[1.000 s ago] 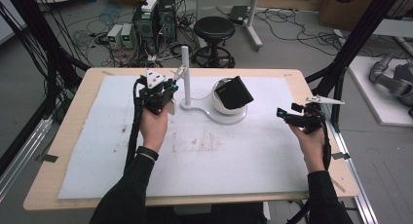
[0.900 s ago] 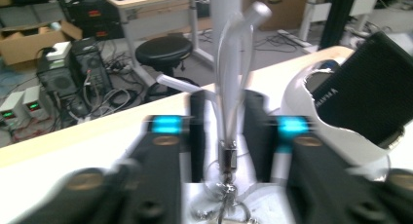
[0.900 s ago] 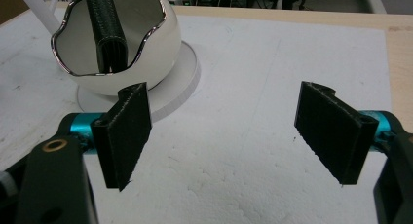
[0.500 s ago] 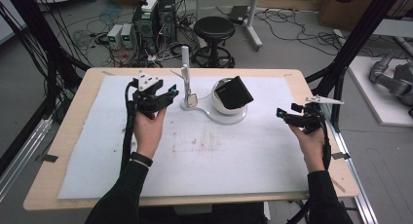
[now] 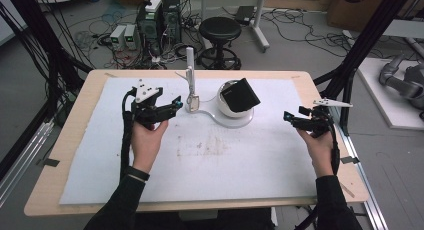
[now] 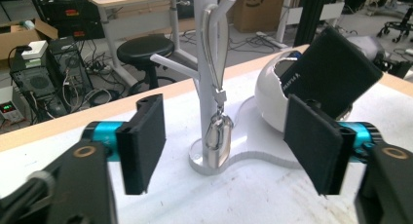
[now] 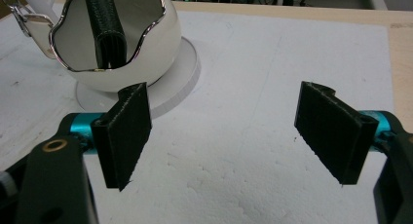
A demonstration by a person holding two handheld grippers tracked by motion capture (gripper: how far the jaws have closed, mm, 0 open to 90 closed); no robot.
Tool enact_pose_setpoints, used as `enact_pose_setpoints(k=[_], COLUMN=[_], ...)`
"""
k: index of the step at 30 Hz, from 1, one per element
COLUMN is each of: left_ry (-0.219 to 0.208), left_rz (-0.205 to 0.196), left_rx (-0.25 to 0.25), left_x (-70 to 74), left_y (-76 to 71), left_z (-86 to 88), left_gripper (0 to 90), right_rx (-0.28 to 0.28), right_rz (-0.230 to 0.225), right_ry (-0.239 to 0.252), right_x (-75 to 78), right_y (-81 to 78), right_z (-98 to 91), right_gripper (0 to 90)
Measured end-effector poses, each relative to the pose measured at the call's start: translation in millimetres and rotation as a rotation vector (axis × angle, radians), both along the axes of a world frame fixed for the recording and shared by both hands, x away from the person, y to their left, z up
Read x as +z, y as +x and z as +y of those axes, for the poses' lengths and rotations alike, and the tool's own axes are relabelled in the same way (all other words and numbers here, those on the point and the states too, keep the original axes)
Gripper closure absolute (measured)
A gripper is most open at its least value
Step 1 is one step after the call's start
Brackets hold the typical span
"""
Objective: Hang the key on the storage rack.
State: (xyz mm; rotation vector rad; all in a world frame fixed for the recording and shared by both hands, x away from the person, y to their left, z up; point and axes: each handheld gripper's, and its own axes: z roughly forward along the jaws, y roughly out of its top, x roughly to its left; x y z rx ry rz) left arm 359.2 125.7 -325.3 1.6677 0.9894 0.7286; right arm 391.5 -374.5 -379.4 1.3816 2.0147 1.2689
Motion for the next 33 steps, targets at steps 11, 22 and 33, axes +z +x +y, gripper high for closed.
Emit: enact_pose_setpoints(k=[11, 22, 33], left_ry=[0.019, 0.009, -0.004], left_rz=[-0.017, -0.017, -0.020], left_rx=[-0.001, -0.012, 0.000], left_x=[-3.7, -5.0, -6.1], left_y=[-12.7, -13.3, -13.4], left_z=[12.1, 20.0, 25.2], left_gripper=[20.9, 19.4, 16.9], right_rx=[-0.006, -0.011, -0.009], right_rz=[0.010, 0.019, 0.021], right_ry=[-0.021, -0.033, -0.039], right_x=[-2.2, -6.0, -6.7], right_y=[-2.0, -1.8, -1.6], right_z=[-0.4, -2.8, -2.6], right_gripper=[21.6, 21.6, 21.6])
